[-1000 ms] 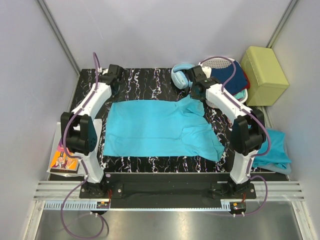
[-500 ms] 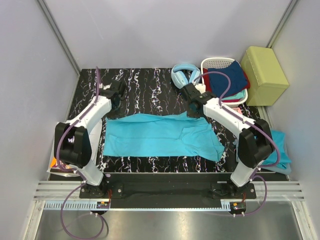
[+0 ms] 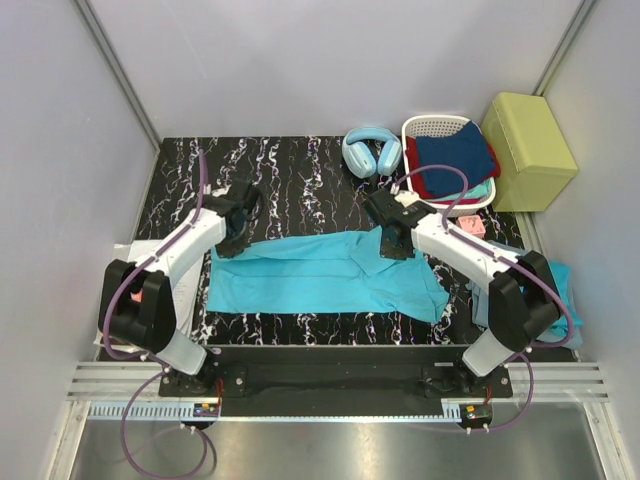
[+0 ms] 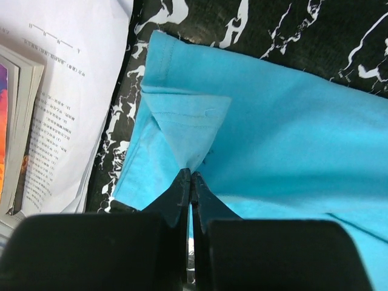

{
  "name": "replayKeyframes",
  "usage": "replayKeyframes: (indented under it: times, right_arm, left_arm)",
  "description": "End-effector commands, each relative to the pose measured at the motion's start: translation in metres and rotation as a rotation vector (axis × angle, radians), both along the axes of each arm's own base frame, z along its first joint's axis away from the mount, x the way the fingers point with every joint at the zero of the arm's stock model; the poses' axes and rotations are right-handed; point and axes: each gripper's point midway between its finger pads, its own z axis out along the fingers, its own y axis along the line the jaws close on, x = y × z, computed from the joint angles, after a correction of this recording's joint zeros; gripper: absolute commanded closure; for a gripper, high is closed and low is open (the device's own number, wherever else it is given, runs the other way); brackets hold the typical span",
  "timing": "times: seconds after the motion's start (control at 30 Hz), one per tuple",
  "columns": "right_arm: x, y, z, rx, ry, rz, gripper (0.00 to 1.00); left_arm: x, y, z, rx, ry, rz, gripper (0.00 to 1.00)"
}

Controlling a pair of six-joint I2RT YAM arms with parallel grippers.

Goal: Fold and stack the t-shirts
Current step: Fold the other side of the tshirt into a rectangle

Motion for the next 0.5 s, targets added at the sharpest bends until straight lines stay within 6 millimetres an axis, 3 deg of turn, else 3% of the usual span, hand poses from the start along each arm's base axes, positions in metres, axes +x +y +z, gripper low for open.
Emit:
replayKeyframes:
  times: [0.0, 0.1, 0.17, 0.27, 0.3, 0.37, 0.47]
  right_arm:
    - [-0.014, -0.006, -0.001, 0.0, -0.003, -0.037, 1.0]
    - [-0.008, -0.001, -0.005, 0.009, -0.019, -0.019, 1.0]
    - [-0.002, 0.009, -0.009, 0.026, -0.006, 0.01, 0.91]
    - [0.004, 0.02, -0.012, 0.046, 0.009, 0.037, 0.82]
    - [0.006, 0.022, -0.01, 0.054, 0.003, 0.049, 0.81]
    - [0.009, 0.028, -0.004, 0.072, -0.013, 0.059, 0.77]
    - [0.009, 0.029, -0.012, 0.06, 0.006, 0.073, 0.72]
  left_arm:
    - [-0.008, 0.007, 0.004, 0.031, -0.024, 0.023, 1.0]
    - [-0.007, 0.008, -0.001, 0.039, -0.01, 0.024, 1.0]
    - [-0.004, 0.008, 0.0, 0.047, -0.01, 0.025, 0.99]
    - [0.001, 0.008, 0.001, 0.063, -0.014, 0.023, 0.89]
    - [0.002, 0.008, 0.003, 0.065, -0.019, 0.017, 0.82]
    - [0.006, 0.007, 0.009, 0.068, -0.037, 0.012, 0.78]
    - [0.01, 0.007, 0.015, 0.063, -0.059, 0.012, 0.67]
